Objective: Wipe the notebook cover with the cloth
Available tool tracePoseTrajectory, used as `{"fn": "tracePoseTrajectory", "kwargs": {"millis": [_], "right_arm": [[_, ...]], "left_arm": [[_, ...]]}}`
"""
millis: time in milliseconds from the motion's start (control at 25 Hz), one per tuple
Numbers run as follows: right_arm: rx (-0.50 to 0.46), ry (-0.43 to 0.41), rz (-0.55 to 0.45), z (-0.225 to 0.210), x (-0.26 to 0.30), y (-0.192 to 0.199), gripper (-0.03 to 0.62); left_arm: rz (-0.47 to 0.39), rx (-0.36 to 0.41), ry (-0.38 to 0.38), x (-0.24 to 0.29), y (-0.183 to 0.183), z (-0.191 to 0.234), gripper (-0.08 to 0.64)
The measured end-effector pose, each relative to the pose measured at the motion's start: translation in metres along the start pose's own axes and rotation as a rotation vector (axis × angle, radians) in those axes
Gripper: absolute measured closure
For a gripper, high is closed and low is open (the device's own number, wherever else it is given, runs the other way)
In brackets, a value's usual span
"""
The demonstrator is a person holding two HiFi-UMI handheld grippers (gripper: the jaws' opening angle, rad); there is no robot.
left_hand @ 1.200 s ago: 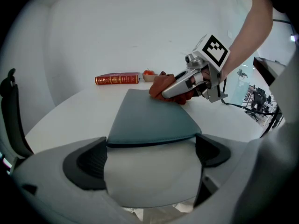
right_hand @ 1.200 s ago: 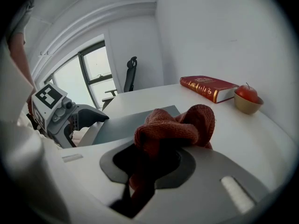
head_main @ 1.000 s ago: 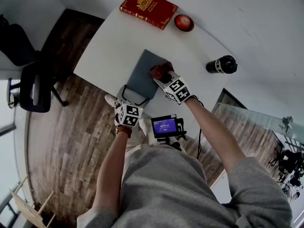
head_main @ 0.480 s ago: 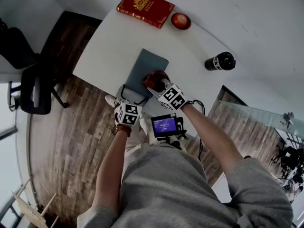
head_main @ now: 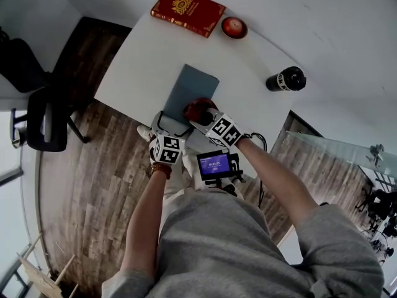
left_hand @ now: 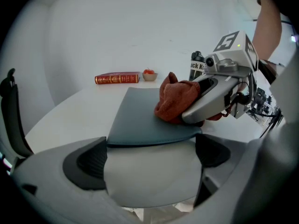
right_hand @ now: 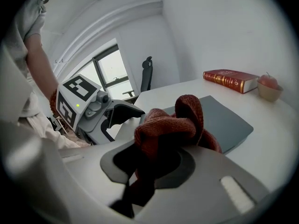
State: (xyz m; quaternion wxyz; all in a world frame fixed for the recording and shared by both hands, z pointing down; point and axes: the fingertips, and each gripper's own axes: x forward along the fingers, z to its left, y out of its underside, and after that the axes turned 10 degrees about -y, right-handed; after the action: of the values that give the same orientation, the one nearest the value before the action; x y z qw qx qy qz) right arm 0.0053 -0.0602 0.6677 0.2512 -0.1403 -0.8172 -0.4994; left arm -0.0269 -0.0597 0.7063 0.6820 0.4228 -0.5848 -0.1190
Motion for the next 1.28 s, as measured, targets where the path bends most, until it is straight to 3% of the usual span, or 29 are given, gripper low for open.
{"fn": "tracePoseTrajectory", "kwargs": {"millis": [280,840,1120,1280], "right_arm": [[0.051,-0.050,-0.015,0.010,0.003,0.003,0.514],[0.173,-0.253,0.000,0.034,0.008,0.006,0.517],[0.202,-0.274,0.000,0.033,0.008,0.004,0.517],[0.265,-0.194,-0.103,0.024,0.002,-0.004,0.515]], "left_arm": [[0.001,0.000,0.002,0.001,0.001,-0.001,-0.029],[-0.012,0.005,0.001,0.000,-0.001,-0.001,-0.029],[-0.010,0.003,0.007,0.000,-0.002,-0.001,-0.028],[0.007,0.021,0.072,-0.004,0.002,-0.003,-0.040]]}}
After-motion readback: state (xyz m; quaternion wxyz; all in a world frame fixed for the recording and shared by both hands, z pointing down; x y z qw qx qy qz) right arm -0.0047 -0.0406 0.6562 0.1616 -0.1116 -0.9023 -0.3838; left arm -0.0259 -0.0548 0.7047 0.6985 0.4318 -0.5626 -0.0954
